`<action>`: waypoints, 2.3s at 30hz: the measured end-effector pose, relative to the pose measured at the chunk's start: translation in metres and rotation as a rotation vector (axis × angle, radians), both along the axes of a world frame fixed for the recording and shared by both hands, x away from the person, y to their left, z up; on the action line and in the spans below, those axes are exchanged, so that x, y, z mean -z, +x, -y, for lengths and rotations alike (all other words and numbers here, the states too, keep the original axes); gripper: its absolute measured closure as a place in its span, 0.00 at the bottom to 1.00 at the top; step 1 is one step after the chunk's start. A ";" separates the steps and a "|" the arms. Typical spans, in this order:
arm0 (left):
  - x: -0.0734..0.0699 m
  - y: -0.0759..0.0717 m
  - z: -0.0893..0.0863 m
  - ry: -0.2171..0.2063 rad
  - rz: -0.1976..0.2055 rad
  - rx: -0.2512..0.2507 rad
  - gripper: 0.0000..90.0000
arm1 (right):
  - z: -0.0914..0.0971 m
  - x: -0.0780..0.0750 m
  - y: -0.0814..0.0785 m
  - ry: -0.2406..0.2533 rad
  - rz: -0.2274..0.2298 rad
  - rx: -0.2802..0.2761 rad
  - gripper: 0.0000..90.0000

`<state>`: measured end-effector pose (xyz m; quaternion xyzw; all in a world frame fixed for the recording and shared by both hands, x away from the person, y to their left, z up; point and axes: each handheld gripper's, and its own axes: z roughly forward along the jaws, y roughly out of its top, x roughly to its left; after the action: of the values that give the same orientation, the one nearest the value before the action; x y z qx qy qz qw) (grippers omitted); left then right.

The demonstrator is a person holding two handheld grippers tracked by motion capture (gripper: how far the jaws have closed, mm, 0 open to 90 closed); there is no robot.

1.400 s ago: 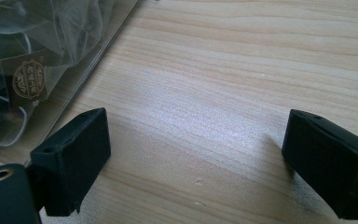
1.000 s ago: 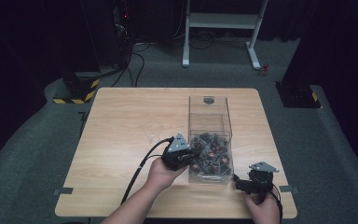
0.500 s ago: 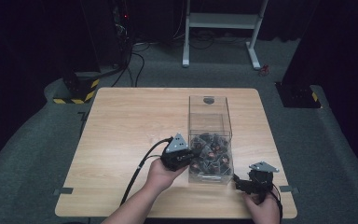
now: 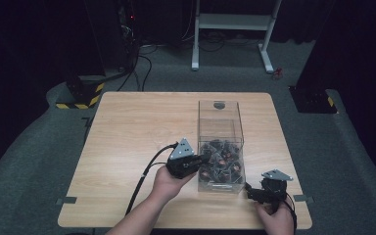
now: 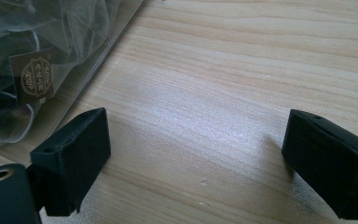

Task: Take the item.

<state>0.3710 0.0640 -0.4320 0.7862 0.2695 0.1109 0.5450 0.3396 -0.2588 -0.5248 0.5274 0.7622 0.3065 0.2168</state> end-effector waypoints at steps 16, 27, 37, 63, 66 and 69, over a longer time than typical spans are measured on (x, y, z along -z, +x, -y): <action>-0.006 -0.001 -0.003 -0.029 0.009 0.001 1.00 | 0.000 0.000 0.000 0.000 0.000 0.000 0.09; -0.013 -0.003 -0.008 -0.061 0.022 -0.005 1.00 | 0.000 0.000 0.000 0.000 0.000 0.000 0.09; -0.015 -0.004 -0.018 -0.058 0.028 -0.015 1.00 | 0.000 0.000 0.000 -0.001 0.001 -0.002 0.09; -0.013 -0.009 -0.067 -0.032 0.040 -0.107 1.00 | 0.000 0.000 0.000 -0.002 0.001 -0.002 0.09; -0.013 -0.009 -0.073 -0.028 0.043 -0.119 1.00 | 0.000 0.000 0.000 -0.002 0.001 -0.002 0.09; -0.012 -0.009 -0.078 -0.024 0.041 -0.130 1.00 | 0.000 0.000 0.000 -0.002 0.001 -0.002 0.09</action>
<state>0.3620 0.1424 -0.4197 0.7579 0.3100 0.1589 0.5516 0.3397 -0.2589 -0.5248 0.5263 0.7628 0.3065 0.2175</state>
